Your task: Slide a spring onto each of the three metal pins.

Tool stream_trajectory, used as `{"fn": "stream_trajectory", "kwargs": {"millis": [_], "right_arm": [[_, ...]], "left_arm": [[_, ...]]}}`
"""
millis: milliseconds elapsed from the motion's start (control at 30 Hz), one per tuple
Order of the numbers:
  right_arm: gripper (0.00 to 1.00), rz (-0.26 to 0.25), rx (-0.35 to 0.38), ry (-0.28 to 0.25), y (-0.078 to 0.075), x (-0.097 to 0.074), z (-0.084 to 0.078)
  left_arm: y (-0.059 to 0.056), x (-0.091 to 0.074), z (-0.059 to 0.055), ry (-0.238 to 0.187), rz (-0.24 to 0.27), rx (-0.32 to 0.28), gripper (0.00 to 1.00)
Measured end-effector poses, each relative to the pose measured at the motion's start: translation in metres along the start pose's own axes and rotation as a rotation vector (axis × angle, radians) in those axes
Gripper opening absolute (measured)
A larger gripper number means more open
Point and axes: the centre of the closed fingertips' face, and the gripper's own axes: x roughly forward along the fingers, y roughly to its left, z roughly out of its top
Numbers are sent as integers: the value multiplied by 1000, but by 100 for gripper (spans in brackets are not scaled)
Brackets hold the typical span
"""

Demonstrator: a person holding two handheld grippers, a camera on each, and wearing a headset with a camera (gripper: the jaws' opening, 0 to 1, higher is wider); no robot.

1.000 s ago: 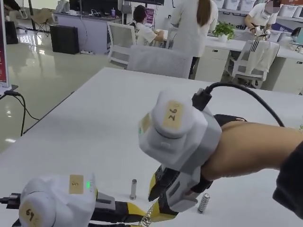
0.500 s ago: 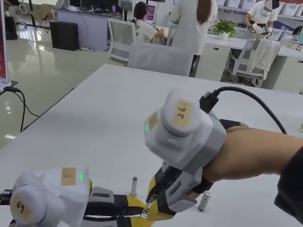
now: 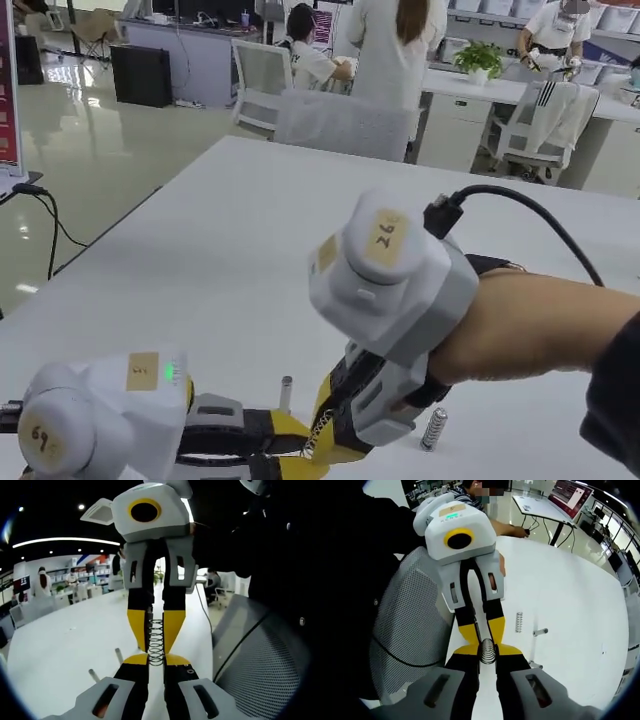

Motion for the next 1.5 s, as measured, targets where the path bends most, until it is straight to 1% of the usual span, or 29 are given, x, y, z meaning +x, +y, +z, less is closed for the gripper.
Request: {"fn": "stream_trajectory", "kwargs": {"millis": [100, 167, 267, 433, 500, 567, 700, 867, 1033, 1200, 1267, 1367, 1500], "right_arm": [[8, -6, -6, 3, -2, 0, 1], [8, -7, -7, 7, -3, -1, 1], [8, -12, -12, 18, -5, -3, 1], [8, -16, -8, 28, -6, -4, -3], [8, -19, -6, 34, -6, -5, -5], [8, -21, -1, 40, -7, -5, -8], [8, -27, 8, 51, -9, -6, -12], [8, -33, 23, 62, -14, -7, -19], [8, -47, 46, 75, -22, -12, -29], [8, -67, 72, 89, -31, -19, -40], [8, -79, 82, 92, -35, -21, -43], [8, -110, 92, 112, -44, -24, -50], [8, -125, 112, 123, -54, -23, -56]], "left_arm": [[3, -1, 0, -3, 10, -20, 3], [5, -2, 0, -1, 18, -20, 3], [8, -4, -1, 8, 32, -26, 8], [12, -9, -2, 1, 57, -43, 13], [13, -11, -5, 4, 65, -48, 15], [14, -13, -8, 8, 76, -61, 19], [16, -17, -14, 13, 93, -76, 23], [19, -22, -20, 22, 121, -88, 33], [22, -27, -25, 30, 139, -98, 39], [27, -32, -26, 22, 162, -115, 43], [29, -34, -26, 20, 168, -120, 45], [30, -36, -27, 20, 173, -127, 47], [29, -37, -28, 18, 177, -133, 49]]}}
